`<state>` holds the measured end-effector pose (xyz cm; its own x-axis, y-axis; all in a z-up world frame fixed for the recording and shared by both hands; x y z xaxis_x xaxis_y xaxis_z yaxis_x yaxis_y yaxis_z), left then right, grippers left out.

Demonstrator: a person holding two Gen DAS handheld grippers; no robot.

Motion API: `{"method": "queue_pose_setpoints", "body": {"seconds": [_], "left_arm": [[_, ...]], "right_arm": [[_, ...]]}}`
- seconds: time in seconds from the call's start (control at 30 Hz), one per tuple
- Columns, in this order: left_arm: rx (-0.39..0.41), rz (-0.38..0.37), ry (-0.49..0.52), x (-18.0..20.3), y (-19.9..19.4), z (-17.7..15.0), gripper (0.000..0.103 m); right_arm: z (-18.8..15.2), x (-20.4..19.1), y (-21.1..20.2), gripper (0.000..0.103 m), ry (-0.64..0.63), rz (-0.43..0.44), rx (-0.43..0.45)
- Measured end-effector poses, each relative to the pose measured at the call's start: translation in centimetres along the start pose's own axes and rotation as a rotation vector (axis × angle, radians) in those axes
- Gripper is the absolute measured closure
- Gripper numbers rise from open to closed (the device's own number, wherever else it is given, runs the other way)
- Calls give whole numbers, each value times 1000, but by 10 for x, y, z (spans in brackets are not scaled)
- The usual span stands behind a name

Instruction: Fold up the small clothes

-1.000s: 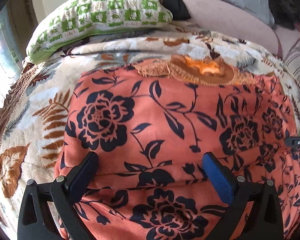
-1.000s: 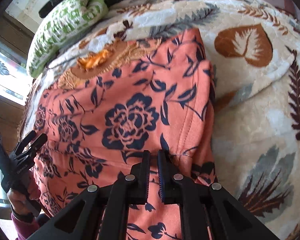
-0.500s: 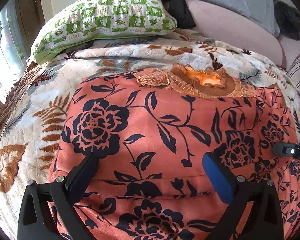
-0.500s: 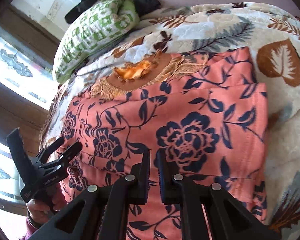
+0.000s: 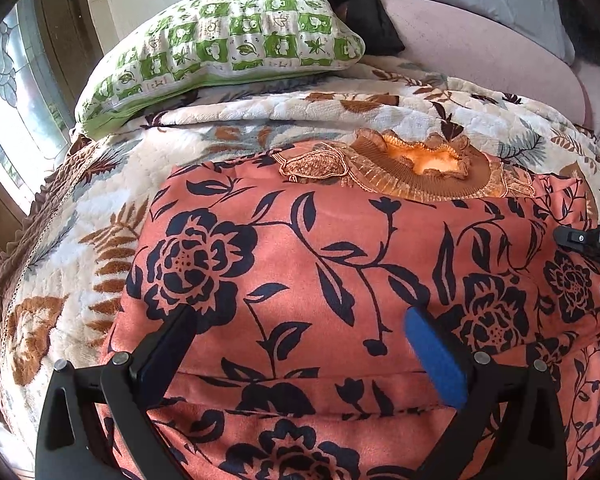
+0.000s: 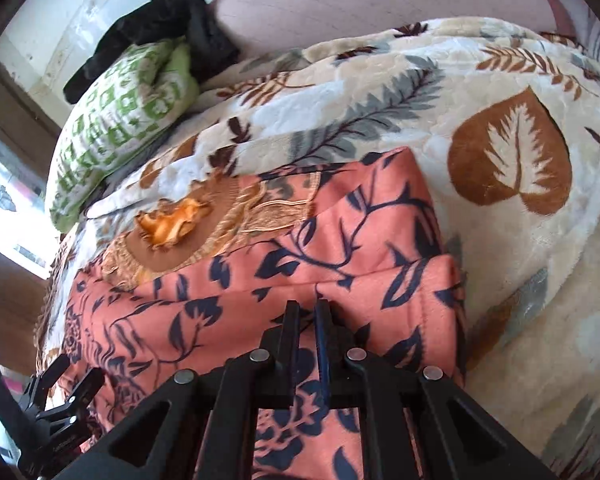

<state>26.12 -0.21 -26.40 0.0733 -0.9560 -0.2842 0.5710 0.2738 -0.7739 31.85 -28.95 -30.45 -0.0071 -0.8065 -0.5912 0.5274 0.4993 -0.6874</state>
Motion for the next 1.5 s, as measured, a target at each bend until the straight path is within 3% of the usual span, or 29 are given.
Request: {"method": "queue_pose_setpoints", "body": {"seconds": [0.1,0.2,0.3,0.4,0.5,0.63,0.73,1.03,1.13,1.23,1.4,1.5], "left_arm": [[-9,2,-3,1,2,0,0],[8,4,-15,-6,-3,0,0],[24,23,-28,-21,-9,-3,0],[18,32,-54,-36,-4,-7,0],[4,49,-14,-35,4,-11,0],[1,64,27,-31,7,-13,0],[-23,30,12,-35,9,-13,0],[-30,-27,0,-43,5,-14,0],[-11,-64,-68,-59,-5,-11,0],[-4,-16,-144,-85,-5,-10,0],[-196,-29,-246,-114,36,-25,0],[-205,-54,-249,-116,38,-28,0]], "right_arm": [[8,4,-5,93,54,45,14],[6,-22,-15,91,-20,85,37],[-7,-57,-14,91,-79,194,-15],[-20,-98,-4,91,-167,230,-59],[-31,-128,13,91,-206,274,-108],[-36,-153,49,91,-205,262,-170],[-36,-153,86,90,-193,155,-229],[-6,-157,111,93,-179,90,-176],[-3,-168,106,90,-173,121,-168],[-5,-190,99,91,-188,207,-153],[-18,-233,121,91,-206,286,-231],[-29,-247,148,91,-224,252,-302]]}}
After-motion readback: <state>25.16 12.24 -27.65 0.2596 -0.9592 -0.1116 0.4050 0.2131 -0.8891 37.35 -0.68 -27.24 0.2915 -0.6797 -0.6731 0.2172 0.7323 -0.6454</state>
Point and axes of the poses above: each gripper's, at about its wrist camera, not at the fingertips, and y roughly the way its jaws point, x to its right, z to its top, the point moved 3 cm from there along y, roughly the way its jaws point, and after that the axes turned 13 degrees about z, right-handed, at the moved point
